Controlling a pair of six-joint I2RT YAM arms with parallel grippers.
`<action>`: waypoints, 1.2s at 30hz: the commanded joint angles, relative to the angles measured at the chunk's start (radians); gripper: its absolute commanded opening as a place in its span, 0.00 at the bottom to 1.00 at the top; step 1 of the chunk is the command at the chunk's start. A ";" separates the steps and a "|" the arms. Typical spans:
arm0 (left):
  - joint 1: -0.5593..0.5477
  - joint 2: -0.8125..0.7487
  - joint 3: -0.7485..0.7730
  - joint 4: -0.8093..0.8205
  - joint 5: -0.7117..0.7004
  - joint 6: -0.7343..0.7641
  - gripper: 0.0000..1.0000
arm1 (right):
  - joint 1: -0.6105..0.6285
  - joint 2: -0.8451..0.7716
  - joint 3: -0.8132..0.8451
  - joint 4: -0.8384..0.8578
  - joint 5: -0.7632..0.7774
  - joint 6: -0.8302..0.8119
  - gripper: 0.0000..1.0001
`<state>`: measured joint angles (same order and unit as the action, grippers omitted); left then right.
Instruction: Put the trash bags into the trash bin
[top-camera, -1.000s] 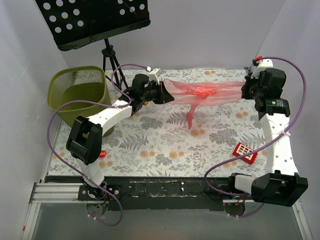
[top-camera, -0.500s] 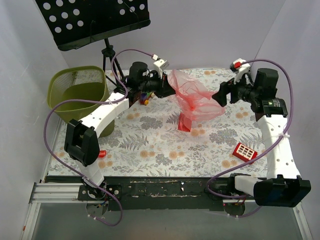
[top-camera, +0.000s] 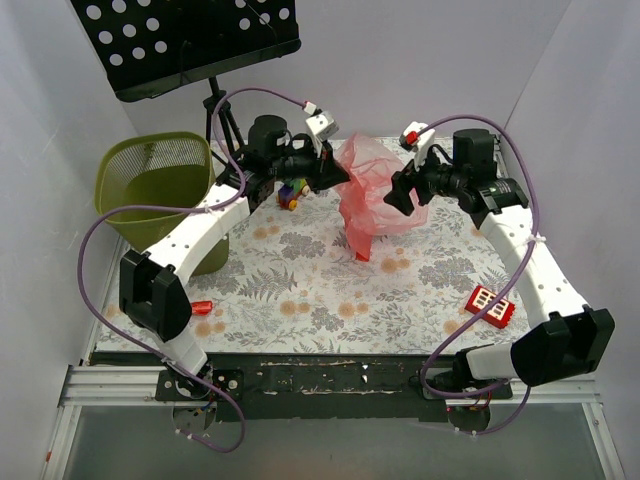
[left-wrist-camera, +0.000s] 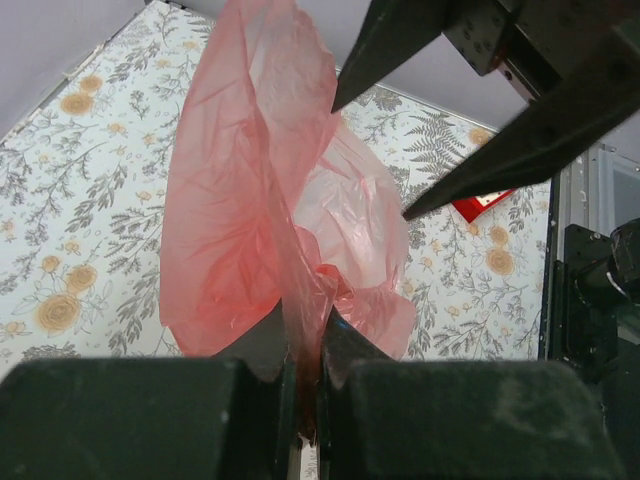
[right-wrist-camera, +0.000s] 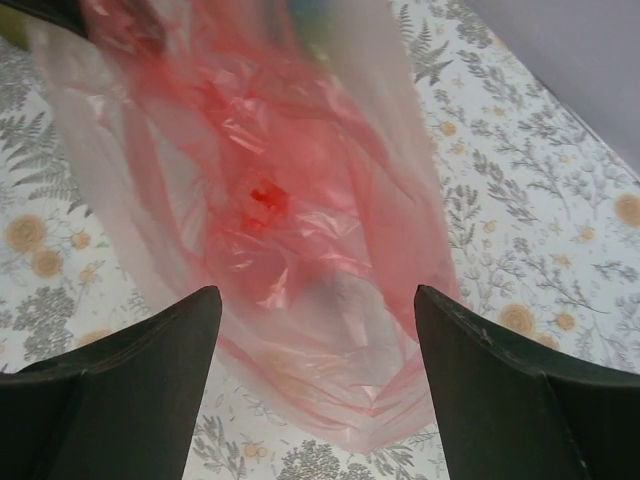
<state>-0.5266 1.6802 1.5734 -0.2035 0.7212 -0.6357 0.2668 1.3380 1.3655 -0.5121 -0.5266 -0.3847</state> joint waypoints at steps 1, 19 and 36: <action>0.004 -0.089 0.030 -0.031 0.024 0.132 0.00 | -0.006 -0.017 0.030 0.139 0.091 -0.031 0.85; 0.000 -0.129 0.051 -0.094 0.021 0.399 0.00 | -0.020 0.079 0.201 -0.035 -0.091 -0.138 0.91; -0.018 -0.148 0.005 0.023 -0.440 0.139 0.82 | 0.002 0.107 0.153 0.127 -0.066 0.205 0.01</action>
<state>-0.5396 1.5635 1.5864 -0.2161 0.5831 -0.2920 0.2707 1.4822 1.4998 -0.4911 -0.6296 -0.3622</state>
